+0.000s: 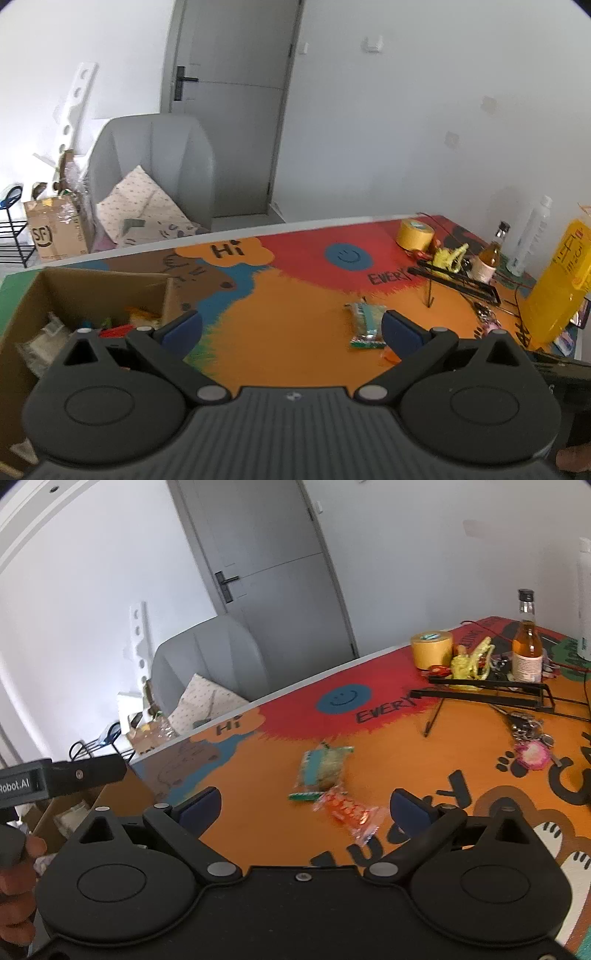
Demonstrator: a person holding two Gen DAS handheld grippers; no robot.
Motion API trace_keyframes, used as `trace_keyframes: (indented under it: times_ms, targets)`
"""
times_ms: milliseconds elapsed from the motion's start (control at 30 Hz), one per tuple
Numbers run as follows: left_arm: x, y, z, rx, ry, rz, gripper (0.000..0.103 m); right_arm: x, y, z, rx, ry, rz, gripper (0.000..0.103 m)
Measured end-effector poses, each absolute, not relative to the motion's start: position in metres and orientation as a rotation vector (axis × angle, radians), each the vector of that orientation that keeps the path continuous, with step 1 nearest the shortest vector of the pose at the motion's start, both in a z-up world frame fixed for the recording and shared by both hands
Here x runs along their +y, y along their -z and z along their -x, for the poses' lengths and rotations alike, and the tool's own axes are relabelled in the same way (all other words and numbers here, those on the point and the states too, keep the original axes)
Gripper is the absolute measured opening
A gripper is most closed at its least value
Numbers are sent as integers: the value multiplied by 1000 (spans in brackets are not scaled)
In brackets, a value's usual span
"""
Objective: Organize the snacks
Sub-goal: 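Move both tools from the box back to the remaining snacks, then grasp the green-wrapped bar with left tool while right tool grasps orange candy packet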
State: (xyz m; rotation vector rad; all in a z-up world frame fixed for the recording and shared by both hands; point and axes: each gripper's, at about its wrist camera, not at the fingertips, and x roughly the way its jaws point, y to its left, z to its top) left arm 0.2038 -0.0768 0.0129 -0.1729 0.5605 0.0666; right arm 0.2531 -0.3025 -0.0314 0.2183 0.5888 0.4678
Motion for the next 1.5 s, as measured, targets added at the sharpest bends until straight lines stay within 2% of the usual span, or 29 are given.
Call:
trace_keyframes:
  times_ms: [233,467,633,967,1067,1133,1367,1433,1500]
  targets:
    - [-87,-7,-224,594,-41,160,103,-308,37,-263,595,-460,-218,93]
    - [-95,-1,-246,636,-30,132,103,-307,46,-280,621,-468,-204,91]
    - [-102,6,-264,659,-26,111,103,-305,59,-293,650,-477,-193,78]
    - [-110,26,-294,700,-31,127,103,-302,82,-314,694,-493,-167,68]
    - [-111,32,-301,711,-26,137,102,-298,89,-319,706,-509,-156,55]
    - [-114,35,-306,714,-23,137,102,-294,94,-322,712,-518,-132,39]
    - [-123,47,-319,732,-5,141,102,-297,99,-325,685,-564,-113,30]
    - [-125,51,-323,736,-5,139,102,-303,99,-325,680,-555,-121,17]
    - [-127,54,-326,739,-3,144,102,-311,98,-327,685,-533,-139,17]
